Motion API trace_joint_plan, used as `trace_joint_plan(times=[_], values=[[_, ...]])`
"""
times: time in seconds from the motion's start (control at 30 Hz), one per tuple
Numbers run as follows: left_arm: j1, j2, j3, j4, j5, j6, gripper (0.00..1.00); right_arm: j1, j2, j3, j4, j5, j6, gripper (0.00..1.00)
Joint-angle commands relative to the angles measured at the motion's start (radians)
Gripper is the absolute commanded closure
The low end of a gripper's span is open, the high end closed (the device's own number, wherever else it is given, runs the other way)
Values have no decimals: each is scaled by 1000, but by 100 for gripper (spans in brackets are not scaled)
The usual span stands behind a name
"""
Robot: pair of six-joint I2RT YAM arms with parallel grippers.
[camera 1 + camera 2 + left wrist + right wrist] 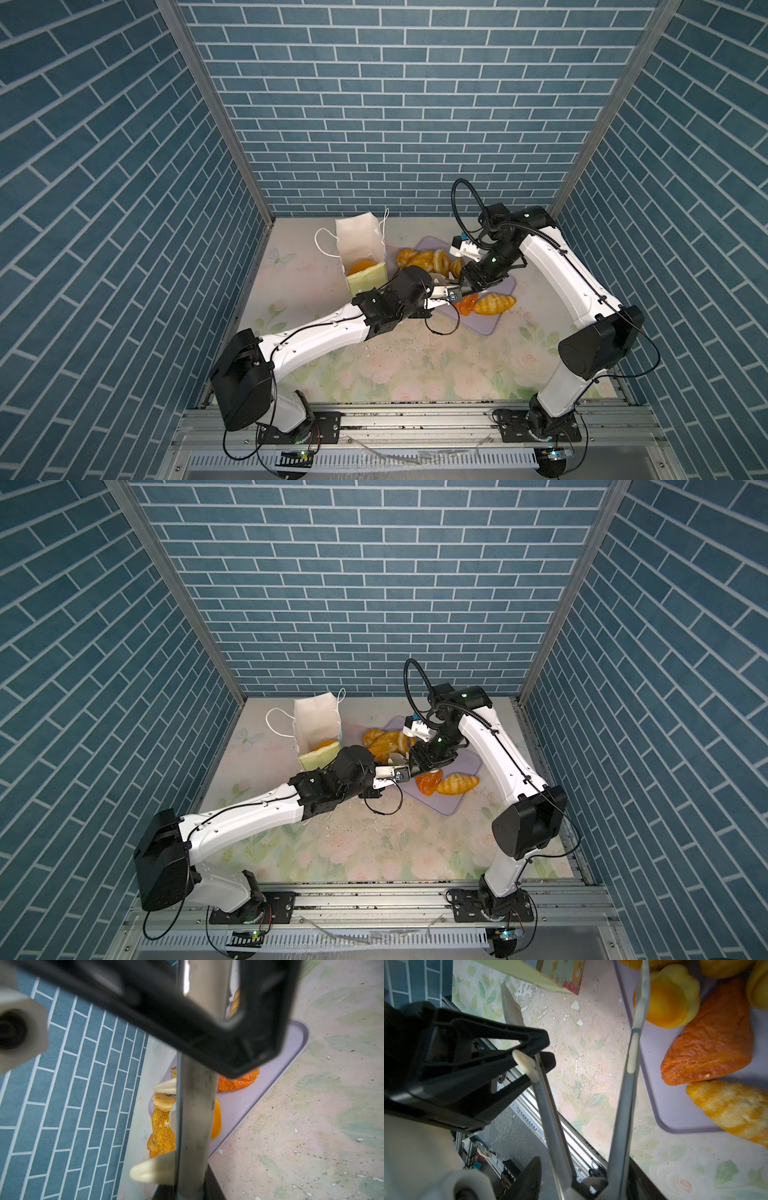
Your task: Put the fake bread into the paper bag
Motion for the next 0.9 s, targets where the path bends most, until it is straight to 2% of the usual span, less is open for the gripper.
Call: trace_joint_plan(times=[0.0, 0.43, 0.7, 0.87], values=[[-16, -46, -20, 70, 3, 40, 91, 10, -42, -24, -48, -1, -57, 37], [-55, -55, -40, 108, -21, 116, 92, 61, 6, -7, -53, -2, -59, 39], [-64, -53, -57, 167, -50, 130, 93, 68, 10, -21, -46, -45, -63, 44], [-64, -65, -71, 190, -55, 143, 93, 68, -13, -47, -49, -60, -63, 34]])
